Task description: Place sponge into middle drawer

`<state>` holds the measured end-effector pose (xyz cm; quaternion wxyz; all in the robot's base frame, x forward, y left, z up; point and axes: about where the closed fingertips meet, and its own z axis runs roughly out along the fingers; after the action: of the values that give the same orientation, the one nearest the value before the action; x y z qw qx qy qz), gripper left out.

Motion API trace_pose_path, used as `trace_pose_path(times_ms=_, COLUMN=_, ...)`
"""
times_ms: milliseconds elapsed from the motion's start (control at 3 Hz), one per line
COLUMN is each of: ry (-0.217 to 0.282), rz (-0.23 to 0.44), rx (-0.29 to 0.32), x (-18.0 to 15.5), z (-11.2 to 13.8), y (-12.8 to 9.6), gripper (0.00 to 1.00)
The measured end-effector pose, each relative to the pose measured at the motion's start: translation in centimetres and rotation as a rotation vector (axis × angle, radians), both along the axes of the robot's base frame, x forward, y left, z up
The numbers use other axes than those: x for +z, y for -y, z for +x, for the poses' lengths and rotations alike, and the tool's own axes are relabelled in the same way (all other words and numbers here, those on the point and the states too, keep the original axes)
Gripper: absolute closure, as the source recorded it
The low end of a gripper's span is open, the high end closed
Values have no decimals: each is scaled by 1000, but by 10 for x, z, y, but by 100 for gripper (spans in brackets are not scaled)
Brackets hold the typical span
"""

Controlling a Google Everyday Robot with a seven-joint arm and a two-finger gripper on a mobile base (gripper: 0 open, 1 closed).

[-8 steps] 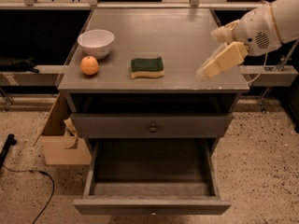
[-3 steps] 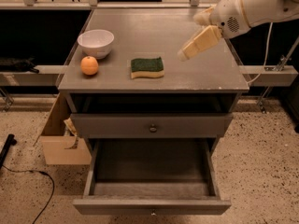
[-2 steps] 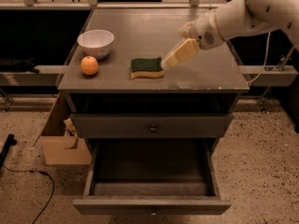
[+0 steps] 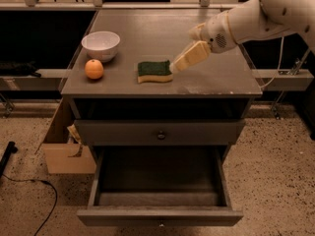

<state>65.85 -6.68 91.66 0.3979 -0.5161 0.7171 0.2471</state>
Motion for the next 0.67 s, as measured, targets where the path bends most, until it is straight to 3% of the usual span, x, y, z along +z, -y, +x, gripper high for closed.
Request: trace_pose_path(times_ms=667, ry=24, rz=35, rx=27, x=-10, z=23, y=-24, gripper=0)
